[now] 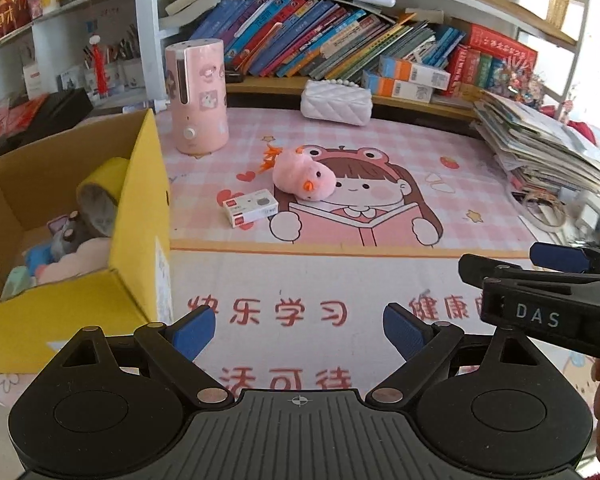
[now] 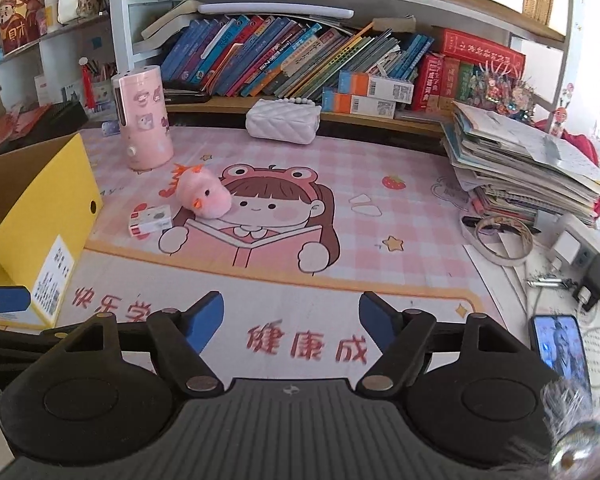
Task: Organize objects
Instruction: 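Move both open tools toward the pink chick plush and white staple box, then grasp the white cat-print staple box with the left tool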
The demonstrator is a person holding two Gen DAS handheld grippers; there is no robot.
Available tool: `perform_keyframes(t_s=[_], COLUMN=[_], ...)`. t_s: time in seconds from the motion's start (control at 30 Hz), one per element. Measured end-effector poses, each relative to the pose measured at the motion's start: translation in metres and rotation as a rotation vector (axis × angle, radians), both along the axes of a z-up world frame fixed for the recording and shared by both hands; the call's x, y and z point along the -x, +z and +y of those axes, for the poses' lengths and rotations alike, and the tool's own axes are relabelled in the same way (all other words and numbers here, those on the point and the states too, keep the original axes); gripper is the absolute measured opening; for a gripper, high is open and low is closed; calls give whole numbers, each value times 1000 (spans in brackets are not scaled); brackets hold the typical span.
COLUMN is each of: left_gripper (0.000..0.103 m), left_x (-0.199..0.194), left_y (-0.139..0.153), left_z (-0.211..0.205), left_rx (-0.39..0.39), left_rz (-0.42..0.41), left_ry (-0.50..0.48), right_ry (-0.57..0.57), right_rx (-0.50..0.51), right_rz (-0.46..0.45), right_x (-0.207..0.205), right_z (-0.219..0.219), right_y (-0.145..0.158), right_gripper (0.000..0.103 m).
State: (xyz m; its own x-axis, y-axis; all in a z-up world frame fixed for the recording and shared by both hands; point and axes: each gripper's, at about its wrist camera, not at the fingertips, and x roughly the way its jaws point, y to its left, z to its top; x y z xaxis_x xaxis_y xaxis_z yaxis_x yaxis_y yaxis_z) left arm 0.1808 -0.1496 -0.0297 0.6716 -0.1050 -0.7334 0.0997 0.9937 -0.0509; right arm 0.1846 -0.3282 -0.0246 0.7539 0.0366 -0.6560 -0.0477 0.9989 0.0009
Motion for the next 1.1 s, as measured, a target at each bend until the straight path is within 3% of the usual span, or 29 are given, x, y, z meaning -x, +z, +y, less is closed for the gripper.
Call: perform_keyframes(t_s=[0.27,0.33,0.4,0.8,1.1], left_gripper=[85,75,71,71,71], left_x=[-39,-52,-65,-117,-145], left_y=[-10,-17,-24,-45,-59], left_z=[-14,-18,-18,-11,-5], left_rx=[-64,-95,-90,-108,-109], left_rz=[6,25,45,19,30], left_ry=[83,116,159,329,376], right_ry=[55,64,69,137,157], right_rx=[-26,-24,-23,-44,-57], right_rz=[-22,-23,-22,-53,-55], right_x=[-37,-47,-57,-105,-120], right_z=[-16,-18,-20,-18,-18], right_y=[-3,-5,-8,-10,-11], right_gripper=[70,70,70,70,70])
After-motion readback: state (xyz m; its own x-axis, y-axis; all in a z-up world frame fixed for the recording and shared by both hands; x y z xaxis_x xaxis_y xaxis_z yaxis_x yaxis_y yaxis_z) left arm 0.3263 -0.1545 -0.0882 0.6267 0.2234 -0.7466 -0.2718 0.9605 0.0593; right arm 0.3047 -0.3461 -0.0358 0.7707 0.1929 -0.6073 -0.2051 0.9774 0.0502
